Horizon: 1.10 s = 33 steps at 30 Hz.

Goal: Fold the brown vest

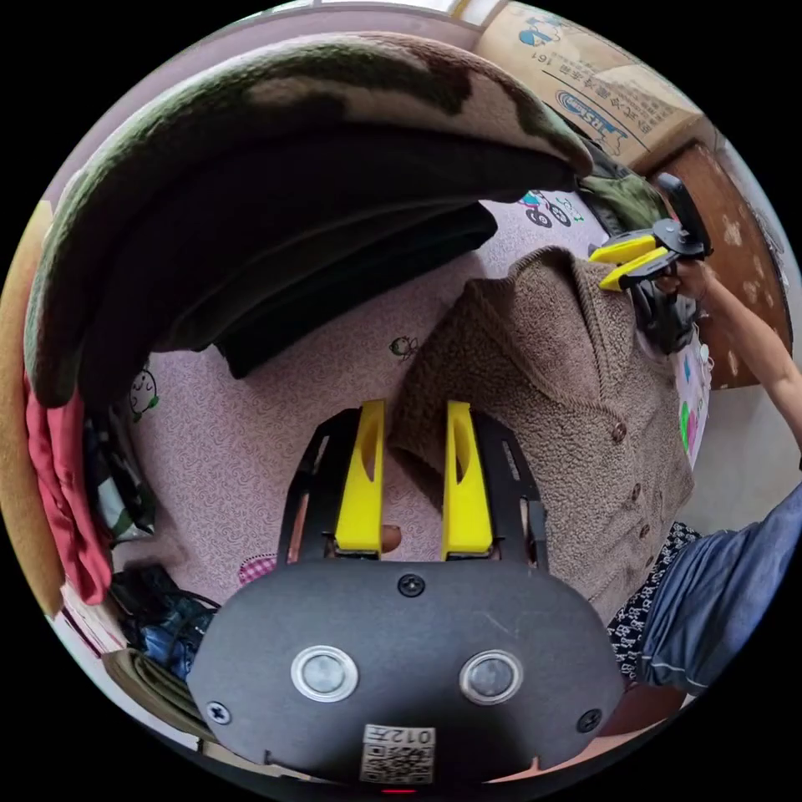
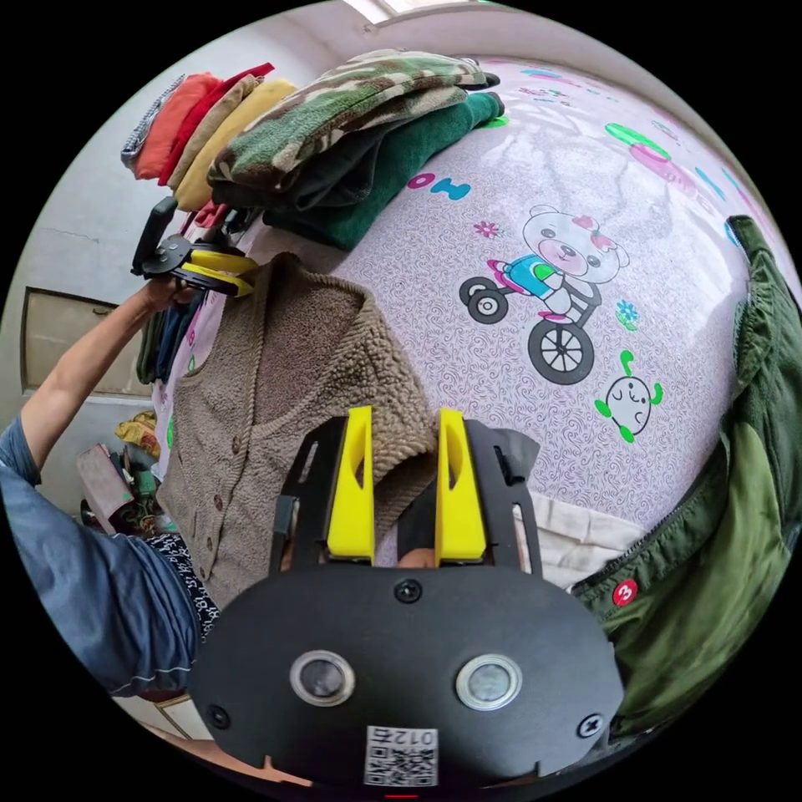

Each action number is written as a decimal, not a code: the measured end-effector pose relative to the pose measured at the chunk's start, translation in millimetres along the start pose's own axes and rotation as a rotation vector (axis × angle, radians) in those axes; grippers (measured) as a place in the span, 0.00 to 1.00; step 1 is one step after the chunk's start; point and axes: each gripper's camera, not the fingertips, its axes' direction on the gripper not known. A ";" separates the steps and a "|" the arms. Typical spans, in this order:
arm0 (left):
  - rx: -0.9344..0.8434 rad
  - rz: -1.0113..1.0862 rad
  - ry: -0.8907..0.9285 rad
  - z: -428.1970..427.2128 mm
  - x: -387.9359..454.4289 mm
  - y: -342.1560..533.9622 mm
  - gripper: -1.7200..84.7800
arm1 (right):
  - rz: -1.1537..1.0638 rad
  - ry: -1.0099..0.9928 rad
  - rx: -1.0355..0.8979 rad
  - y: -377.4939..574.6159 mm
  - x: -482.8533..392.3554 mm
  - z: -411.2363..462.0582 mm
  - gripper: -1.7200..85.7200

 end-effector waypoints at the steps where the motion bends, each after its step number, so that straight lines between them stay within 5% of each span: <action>1: -0.005 0.008 0.002 -1.8 1.2 0.0 0.11 | -0.007 0.003 -0.001 0.3 2.2 -0.2 0.08; 12: 0.125 0.184 0.092 -89.6 49.2 49.2 0.06 | -0.078 -0.236 0.221 54.9 4.1 -80.3 0.05; 23: 0.315 0.327 0.060 -222.2 180.1 205.3 0.05 | -0.279 -0.289 0.344 206.8 -119.5 -168.1 0.05; 33: 0.298 0.355 0.037 -212.9 285.8 348.5 0.04 | -0.356 -0.333 0.271 344.1 -232.1 -123.4 0.05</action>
